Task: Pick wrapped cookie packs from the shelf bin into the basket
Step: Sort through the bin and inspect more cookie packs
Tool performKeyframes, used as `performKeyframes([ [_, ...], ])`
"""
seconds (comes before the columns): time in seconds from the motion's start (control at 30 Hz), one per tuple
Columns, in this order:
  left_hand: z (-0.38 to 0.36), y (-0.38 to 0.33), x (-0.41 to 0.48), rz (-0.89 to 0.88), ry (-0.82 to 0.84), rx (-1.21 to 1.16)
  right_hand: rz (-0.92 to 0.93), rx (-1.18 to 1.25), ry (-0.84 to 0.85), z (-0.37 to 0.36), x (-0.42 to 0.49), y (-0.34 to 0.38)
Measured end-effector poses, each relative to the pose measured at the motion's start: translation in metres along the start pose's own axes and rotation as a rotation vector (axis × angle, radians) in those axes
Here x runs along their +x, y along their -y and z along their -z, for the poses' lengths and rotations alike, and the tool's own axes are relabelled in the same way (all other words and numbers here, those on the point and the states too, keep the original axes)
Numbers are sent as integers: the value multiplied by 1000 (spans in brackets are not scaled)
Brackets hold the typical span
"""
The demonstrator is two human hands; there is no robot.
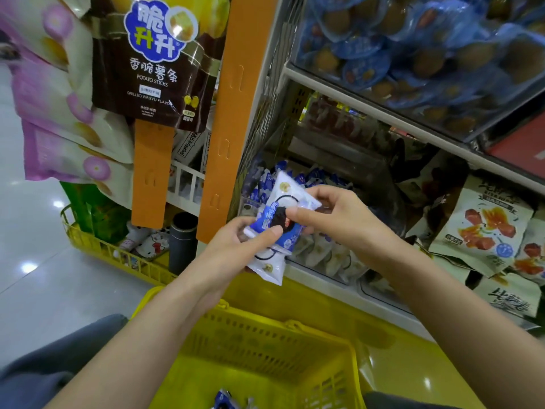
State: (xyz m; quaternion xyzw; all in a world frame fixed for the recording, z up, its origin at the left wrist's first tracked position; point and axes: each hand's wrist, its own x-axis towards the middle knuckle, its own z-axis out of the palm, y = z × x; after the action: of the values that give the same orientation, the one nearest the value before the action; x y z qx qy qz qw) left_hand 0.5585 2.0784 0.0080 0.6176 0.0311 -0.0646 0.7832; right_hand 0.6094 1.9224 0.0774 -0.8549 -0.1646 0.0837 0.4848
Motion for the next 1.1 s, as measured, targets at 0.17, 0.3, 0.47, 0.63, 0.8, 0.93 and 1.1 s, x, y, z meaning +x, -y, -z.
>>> performKeyframes([
  [0.17,4,-2,3,-136,-133,-8,-149,0,177,12,-8,-5],
  [0.3,5,-4,7,-228,-175,124,-90,-220,302,15,-12,-6],
  [0.47,5,-4,13,-267,-207,146,-120,-217,276,21,-5,-5],
  [0.63,17,-8,22,-233,-295,-6,-116,-80,-95,47,49,-5],
  [0.8,26,-14,31,-252,-320,-14,-293,61,-346,46,134,-30],
  [0.93,26,-13,35,-232,-304,3,-283,-168,-508,38,183,-45],
  [1.1,21,-15,36,-231,-258,-1,-407,-257,-406,23,211,-69],
])
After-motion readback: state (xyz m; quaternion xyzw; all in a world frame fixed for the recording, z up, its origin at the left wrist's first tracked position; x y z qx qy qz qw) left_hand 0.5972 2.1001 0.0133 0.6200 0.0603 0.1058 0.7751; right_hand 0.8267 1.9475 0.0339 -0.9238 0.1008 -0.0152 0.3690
